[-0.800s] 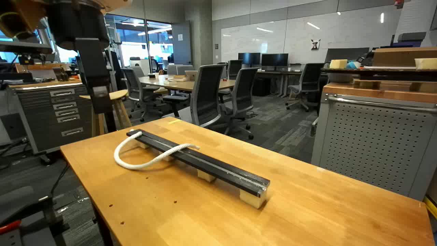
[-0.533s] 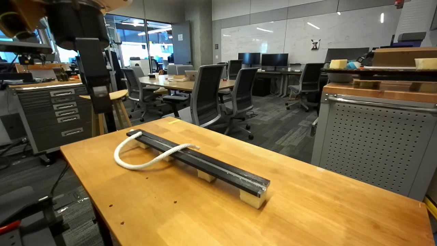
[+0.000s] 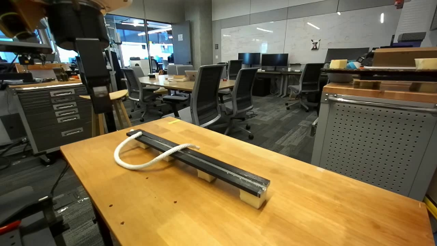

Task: Align the rope along the middle of the black object

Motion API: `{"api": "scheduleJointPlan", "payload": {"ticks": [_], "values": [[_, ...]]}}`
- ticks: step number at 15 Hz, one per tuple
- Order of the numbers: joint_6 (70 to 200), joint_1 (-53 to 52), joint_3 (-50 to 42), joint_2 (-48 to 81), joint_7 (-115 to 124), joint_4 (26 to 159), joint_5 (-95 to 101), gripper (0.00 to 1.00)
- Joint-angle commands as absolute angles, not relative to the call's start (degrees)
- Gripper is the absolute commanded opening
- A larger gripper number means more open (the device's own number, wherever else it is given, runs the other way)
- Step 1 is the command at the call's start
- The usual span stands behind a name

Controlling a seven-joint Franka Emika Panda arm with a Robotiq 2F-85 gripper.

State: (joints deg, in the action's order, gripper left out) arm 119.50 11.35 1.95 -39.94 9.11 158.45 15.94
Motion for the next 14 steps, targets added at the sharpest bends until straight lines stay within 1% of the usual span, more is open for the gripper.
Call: {"api": "scheduleJointPlan", "payload": {"ticks": [1, 7, 14], "values": [[119.3, 9.8, 2.4, -38.9, 9.9, 157.4, 16.2, 1.00], [118.7, 6.8, 3.8, -32.8, 10.1, 152.0, 15.0, 1.00], [117.3, 4.2, 3.8, -19.3, 9.8, 139.1, 13.6, 1.00]]}}
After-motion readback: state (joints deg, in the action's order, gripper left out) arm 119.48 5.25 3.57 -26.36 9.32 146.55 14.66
